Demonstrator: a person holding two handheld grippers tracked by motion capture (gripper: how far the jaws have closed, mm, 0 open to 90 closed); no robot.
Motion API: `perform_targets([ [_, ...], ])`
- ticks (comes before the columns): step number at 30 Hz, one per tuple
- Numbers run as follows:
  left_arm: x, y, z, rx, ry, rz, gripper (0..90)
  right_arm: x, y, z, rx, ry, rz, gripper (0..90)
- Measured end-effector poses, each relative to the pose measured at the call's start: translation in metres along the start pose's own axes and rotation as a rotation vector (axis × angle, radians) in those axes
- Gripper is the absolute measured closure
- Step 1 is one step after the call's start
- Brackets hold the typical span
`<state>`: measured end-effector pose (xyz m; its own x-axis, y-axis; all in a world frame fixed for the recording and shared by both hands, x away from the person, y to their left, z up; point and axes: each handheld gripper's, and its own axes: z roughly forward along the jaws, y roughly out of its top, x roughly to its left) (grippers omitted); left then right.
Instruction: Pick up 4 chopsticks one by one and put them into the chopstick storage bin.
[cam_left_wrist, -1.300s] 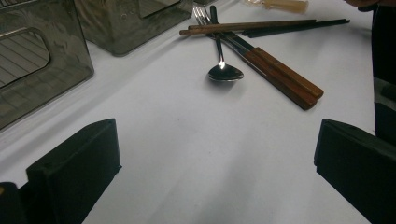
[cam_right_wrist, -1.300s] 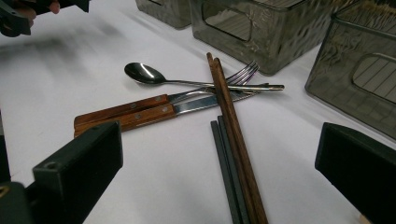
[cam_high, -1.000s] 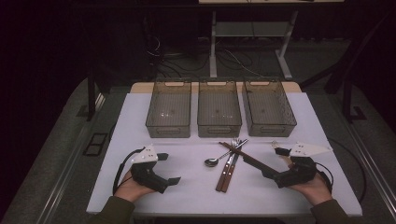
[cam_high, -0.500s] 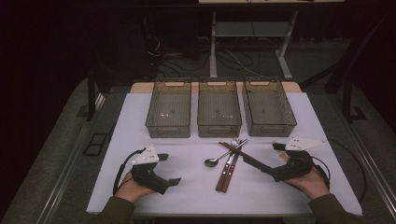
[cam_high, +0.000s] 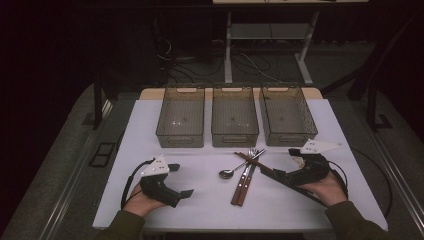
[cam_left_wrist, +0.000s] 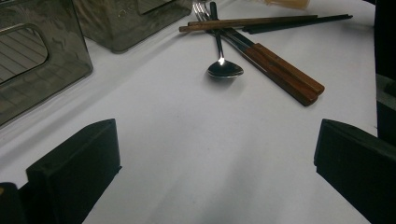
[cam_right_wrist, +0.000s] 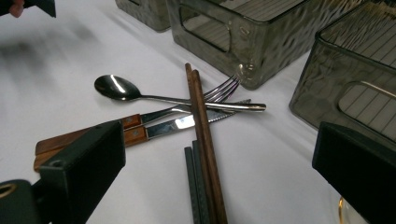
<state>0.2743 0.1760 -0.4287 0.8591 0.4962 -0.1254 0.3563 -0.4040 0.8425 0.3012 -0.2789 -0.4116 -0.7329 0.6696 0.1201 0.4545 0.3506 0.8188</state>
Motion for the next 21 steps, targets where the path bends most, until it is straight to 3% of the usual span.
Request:
perform_targets([
  [8, 0.0, 0.0, -0.001, -0.008, 0.002, -0.003, 0.0, -0.006, 0.007, 0.011, 0.002, -0.002, 0.01, 6.6],
  [17, 0.0, 0.0, -0.001, -0.011, 0.0, -0.003, 0.0, -0.01, 0.007, 0.013, 0.022, 0.009, 0.023, 20.2],
  [21, -0.001, 0.0, -0.001, -0.008, -0.003, 0.0, 0.0, -0.011, 0.006, 0.011, 0.022, 0.023, 0.012, 34.6],
])
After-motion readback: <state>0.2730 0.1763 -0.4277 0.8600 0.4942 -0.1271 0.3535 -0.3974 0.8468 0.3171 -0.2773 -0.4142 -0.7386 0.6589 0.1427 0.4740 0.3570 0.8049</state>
